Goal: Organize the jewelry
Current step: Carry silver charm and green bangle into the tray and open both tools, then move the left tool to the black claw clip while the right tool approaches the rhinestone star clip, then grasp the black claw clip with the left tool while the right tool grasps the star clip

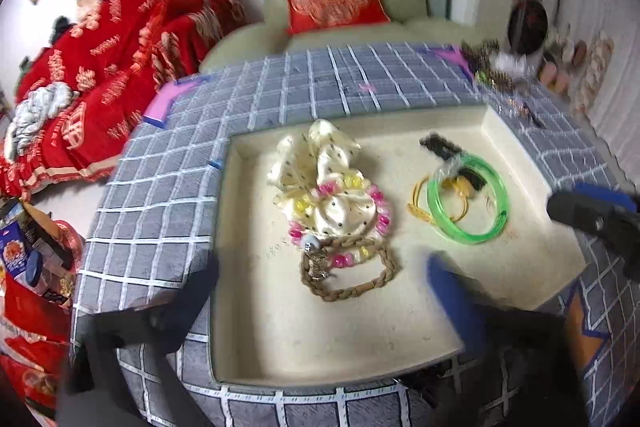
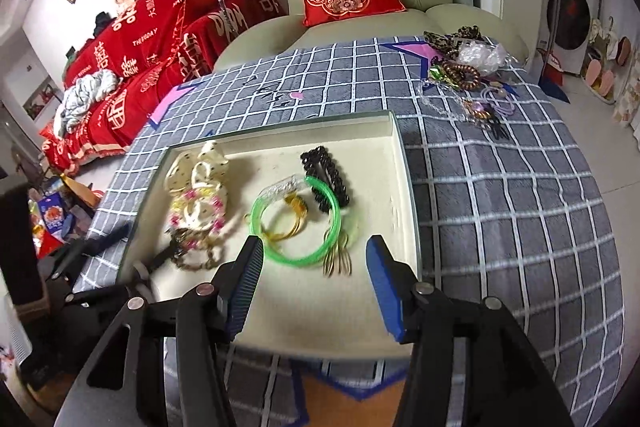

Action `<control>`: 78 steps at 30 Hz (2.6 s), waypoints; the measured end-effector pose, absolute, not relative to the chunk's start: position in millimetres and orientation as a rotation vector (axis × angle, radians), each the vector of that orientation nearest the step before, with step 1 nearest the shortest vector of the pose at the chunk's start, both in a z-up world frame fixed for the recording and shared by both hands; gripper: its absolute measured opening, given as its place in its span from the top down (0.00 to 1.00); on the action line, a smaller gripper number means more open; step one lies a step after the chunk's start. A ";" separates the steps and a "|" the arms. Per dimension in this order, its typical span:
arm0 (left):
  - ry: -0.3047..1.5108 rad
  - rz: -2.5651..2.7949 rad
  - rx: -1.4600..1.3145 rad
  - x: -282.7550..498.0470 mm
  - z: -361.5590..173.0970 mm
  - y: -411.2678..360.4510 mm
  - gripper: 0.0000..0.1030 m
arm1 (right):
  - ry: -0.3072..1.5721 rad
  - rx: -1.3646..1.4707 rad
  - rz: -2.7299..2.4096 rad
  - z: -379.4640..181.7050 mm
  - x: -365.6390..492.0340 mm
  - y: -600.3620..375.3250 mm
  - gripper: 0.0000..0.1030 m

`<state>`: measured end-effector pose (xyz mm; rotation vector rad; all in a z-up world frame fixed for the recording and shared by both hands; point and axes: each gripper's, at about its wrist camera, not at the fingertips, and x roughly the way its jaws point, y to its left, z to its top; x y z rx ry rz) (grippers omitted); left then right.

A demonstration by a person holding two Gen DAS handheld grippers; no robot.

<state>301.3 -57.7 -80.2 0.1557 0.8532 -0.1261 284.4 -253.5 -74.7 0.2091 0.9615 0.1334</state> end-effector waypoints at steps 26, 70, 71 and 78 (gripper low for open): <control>0.923 -0.163 0.092 199.5 -96.1 -41.9 0.00 | 1.019 0.242 0.170 -96.9 134.9 -251.2 0.00; 1.003 -0.141 0.062 228.4 -131.1 -80.5 0.68 | 0.981 -0.016 0.064 -136.8 99.6 -197.1 0.75; 1.003 -0.145 0.064 228.1 -130.9 -81.0 0.72 | 0.981 -0.015 0.065 -137.0 99.9 -197.0 0.75; 1.004 -0.169 0.046 221.2 -128.8 -72.3 0.82 | 0.979 -0.003 0.068 -137.4 99.3 -197.9 0.75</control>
